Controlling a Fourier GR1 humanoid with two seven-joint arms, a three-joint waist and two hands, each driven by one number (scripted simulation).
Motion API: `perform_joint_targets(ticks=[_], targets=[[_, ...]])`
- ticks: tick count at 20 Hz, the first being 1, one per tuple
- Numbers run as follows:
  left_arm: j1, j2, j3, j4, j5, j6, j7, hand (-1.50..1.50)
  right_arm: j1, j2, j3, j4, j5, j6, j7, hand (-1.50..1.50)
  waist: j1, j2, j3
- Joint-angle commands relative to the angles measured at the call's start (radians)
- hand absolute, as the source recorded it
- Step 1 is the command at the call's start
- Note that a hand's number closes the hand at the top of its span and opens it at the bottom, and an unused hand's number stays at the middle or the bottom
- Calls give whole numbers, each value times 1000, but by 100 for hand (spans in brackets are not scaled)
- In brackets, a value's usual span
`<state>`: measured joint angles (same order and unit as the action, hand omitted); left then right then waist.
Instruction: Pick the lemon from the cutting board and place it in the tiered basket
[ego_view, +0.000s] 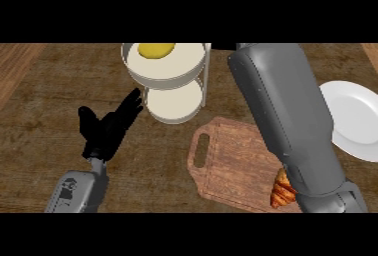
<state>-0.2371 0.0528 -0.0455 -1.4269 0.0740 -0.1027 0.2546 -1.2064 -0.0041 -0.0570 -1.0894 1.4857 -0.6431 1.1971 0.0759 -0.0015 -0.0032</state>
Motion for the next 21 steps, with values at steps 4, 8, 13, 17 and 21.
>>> perform_joint_targets(ticks=[4,8,13,17,21], targets=[[43,30,35,15,11,-10,-24,0,97,4,158,-195,-77,88,290,-150,-47,-28,1],[46,21,41,12,7,10,-27,0,188,4,261,-355,-131,167,291,-150,-78,-37,2],[69,14,49,-6,7,34,-9,0,291,4,322,-553,-158,245,292,-150,-118,-55,3],[91,24,59,-24,1,46,-8,0,417,4,363,-702,-149,284,292,-150,-150,-63,4],[116,42,78,-16,15,33,-11,0,513,4,425,-876,-126,331,292,-150,-167,-62,2]])
